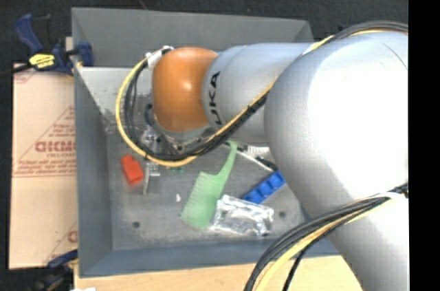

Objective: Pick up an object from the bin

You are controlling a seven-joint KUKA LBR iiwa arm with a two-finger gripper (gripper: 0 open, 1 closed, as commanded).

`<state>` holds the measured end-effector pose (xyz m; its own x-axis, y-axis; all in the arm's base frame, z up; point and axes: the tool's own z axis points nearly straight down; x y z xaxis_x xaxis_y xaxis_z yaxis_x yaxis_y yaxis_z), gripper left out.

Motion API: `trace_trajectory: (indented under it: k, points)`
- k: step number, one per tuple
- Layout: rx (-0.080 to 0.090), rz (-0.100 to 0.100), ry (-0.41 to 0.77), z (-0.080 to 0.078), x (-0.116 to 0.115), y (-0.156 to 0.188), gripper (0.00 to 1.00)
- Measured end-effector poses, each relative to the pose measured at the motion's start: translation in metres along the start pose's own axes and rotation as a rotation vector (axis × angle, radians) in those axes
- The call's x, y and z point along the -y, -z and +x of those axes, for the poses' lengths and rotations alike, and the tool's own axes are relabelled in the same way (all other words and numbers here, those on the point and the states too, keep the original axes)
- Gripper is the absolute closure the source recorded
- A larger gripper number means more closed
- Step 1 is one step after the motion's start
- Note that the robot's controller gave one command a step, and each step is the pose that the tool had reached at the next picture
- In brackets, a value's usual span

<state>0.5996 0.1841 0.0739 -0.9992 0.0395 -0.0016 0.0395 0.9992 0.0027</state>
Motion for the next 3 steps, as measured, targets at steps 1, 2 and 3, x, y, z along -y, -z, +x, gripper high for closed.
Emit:
trace_trajectory:
  k: [1, 2, 3]
  points:
    - [0.003, 0.001, 0.285, 0.012, -0.010, 0.018, 0.00]
    - [0.006, 0.000, 0.501, 0.008, -0.023, -0.004, 0.00]
    - [0.017, -0.001, 0.759, 0.007, -0.037, -0.002, 1.00]
